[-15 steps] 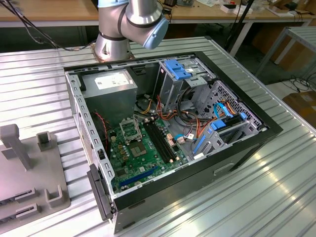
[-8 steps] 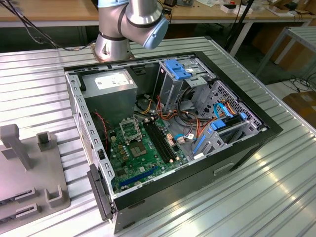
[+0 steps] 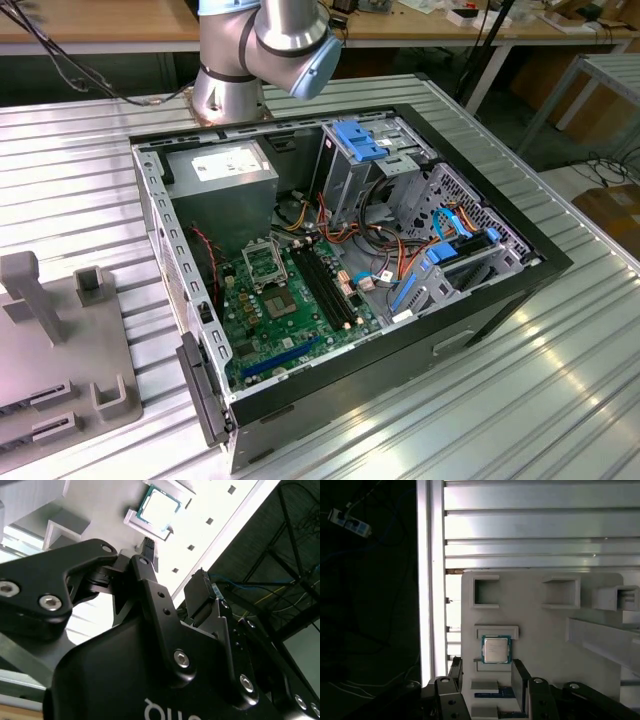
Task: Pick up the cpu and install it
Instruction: 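Pick up the cpu and move it towards the insertion slot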
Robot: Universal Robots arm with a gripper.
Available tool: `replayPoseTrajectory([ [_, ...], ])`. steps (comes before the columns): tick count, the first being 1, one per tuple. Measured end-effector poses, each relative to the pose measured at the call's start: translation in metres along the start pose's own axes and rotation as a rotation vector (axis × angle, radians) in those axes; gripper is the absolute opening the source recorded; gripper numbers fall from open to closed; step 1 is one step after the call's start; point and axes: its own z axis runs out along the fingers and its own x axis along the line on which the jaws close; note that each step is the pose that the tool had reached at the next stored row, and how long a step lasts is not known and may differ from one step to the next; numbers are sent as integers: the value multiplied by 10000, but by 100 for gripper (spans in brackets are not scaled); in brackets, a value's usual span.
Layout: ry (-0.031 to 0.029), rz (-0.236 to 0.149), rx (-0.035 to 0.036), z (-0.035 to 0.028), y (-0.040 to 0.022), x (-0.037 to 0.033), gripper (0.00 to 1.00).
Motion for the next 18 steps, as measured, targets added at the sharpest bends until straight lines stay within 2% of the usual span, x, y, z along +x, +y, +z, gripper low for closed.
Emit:
replayPoseTrajectory([
  [4, -16, 1, 46, 41, 0, -59, 52],
  [6, -47, 1, 71, 59, 1, -95, 52],
  [7, -78, 2, 83, 68, 1, -107, 52],
  [10, -262, 0, 117, 92, 0, -112, 52],
  [12, -329, -2, 116, 117, 0, -114, 52],
  [18, -353, 151, 113, 241, -5, -107, 52],
])
